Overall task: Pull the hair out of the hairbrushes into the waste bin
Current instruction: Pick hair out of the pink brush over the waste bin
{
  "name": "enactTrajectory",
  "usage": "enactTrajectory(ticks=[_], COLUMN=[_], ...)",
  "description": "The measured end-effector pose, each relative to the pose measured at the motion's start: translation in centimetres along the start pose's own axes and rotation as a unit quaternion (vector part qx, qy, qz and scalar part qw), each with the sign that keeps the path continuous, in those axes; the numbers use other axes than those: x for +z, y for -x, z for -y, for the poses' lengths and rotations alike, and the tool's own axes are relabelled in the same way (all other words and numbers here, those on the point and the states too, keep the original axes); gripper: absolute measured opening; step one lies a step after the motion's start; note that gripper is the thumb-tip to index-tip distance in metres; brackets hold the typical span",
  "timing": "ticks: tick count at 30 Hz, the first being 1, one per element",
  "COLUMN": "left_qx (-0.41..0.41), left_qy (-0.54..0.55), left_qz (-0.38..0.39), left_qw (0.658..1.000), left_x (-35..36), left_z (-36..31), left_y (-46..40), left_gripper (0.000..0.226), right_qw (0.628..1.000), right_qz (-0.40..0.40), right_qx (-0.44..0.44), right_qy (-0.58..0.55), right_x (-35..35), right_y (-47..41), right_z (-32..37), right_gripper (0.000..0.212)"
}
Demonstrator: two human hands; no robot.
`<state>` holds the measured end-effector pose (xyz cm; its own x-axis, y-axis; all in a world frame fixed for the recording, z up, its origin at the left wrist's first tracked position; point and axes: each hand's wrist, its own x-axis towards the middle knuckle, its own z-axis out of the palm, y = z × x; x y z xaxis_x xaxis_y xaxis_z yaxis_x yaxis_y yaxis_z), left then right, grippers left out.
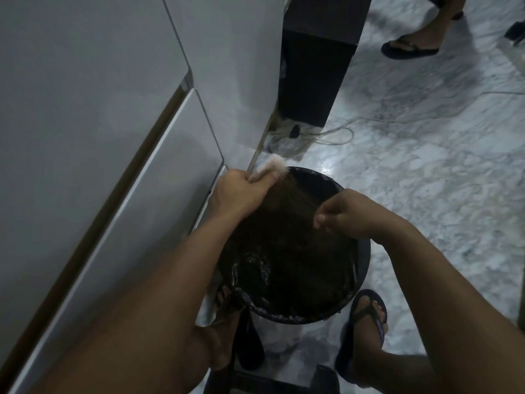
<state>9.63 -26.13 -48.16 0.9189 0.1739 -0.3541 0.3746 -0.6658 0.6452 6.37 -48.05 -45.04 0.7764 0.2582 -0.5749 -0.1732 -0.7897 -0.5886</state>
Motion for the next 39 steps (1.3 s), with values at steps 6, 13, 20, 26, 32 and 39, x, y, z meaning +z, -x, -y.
enactTrajectory(ticks=[6, 13, 20, 26, 32, 39], left_qx=[-0.004, 0.056, 0.062, 0.019, 0.023, 0.083], left_qy=[0.041, 0.084, 0.082, 0.069, 0.07, 0.082], left_qz=[0.013, 0.108, 0.047, -0.05, -0.074, 0.043], left_qw=[0.999, 0.989, 0.994, 0.996, 0.995, 0.992], left_x=[-0.4, 1.5, 1.8, 0.9, 0.6, 1.4], left_z=[-0.3, -1.2, -0.9, -0.6, -0.2, -0.9], left_y=[0.1, 1.1, 0.8, 0.3, -0.1, 1.0], left_gripper=[0.067, 0.029, 0.039, 0.051, 0.052, 0.041], right_qw=[0.998, 0.955, 0.983, 0.998, 0.998, 0.989], right_qz=[0.027, 0.001, -0.074, -0.007, 0.006, -0.008], right_qx=[0.022, -0.019, -0.014, -0.013, 0.038, 0.021], right_qy=[0.043, -0.296, -0.165, -0.06, 0.056, -0.149], right_x=[1.0, 2.3, 2.5, 1.1, 0.9, 2.0], right_y=[-0.4, -0.7, -0.8, -0.1, -0.5, -0.8], right_z=[-1.0, 1.2, 1.8, 1.1, -0.1, 0.4], right_gripper=[0.013, 0.045, 0.016, 0.017, 0.026, 0.048])
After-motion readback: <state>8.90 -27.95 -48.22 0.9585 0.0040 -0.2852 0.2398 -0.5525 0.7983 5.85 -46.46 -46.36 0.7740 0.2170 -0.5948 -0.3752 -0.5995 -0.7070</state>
